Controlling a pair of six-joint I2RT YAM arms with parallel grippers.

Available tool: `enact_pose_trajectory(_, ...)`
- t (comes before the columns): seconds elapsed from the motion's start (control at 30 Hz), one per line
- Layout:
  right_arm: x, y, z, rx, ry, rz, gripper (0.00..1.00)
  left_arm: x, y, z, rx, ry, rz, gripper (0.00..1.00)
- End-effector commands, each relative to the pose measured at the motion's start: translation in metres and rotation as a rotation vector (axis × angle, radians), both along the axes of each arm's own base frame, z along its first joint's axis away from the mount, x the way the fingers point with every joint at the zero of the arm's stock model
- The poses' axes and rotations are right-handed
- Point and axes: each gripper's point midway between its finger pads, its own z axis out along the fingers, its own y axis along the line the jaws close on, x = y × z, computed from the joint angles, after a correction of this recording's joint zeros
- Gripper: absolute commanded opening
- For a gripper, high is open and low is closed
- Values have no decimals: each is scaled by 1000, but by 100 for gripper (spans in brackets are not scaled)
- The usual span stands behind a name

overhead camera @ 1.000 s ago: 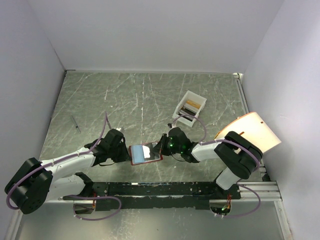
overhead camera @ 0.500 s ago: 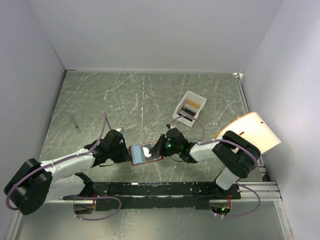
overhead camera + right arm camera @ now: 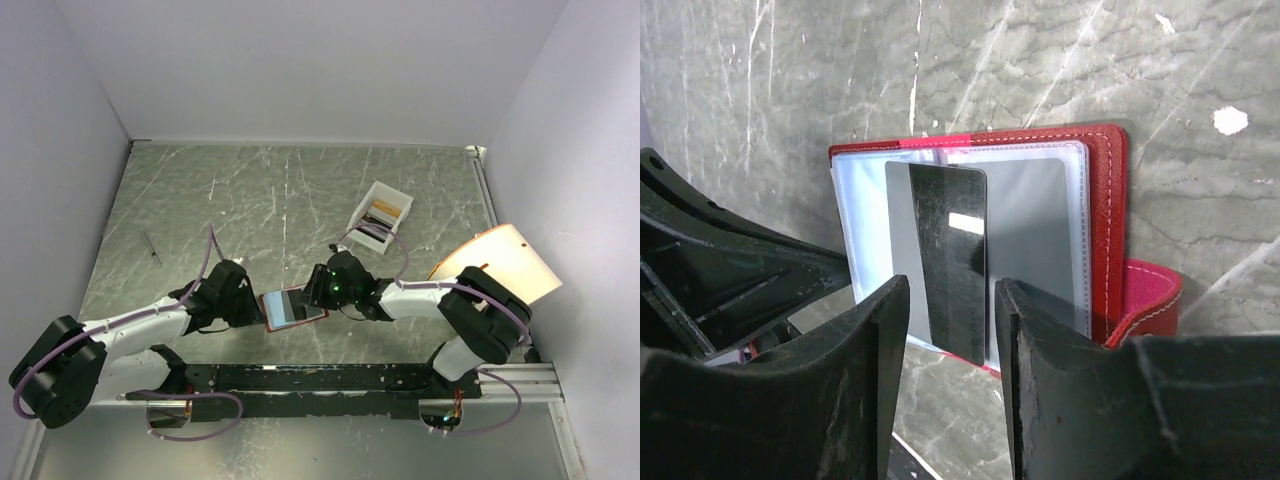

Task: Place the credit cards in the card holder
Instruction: Insert the credit card into the card holder.

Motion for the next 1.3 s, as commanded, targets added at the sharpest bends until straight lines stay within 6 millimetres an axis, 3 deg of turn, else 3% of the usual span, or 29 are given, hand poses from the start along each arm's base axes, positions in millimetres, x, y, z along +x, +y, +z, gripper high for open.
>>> enact_pose_trajectory(0.0, -1, 2, -8, -51, -5, 41, 40, 0, -7, 2, -27, -3, -20, 15)
enact_pose_trajectory(0.5, -18, 39, 1, 49, -30, 181, 37, 6, -13, 4, -25, -1, -31, 15)
enact_pose_trajectory(0.83, -20, 45, 8, 67, -58, 214, 34, 11, -13, 6, -7, -3, -27, 15)
enact_pose_trajectory(1.0, -13, 38, 14, -12, -104, 233, 34, 15, -12, 17, -7, -35, -12, 17)
enact_pose_trajectory(1.27, 18, 26, 51, -137, -273, 271, 39, 26, -6, 49, 1, -124, 3, 35)
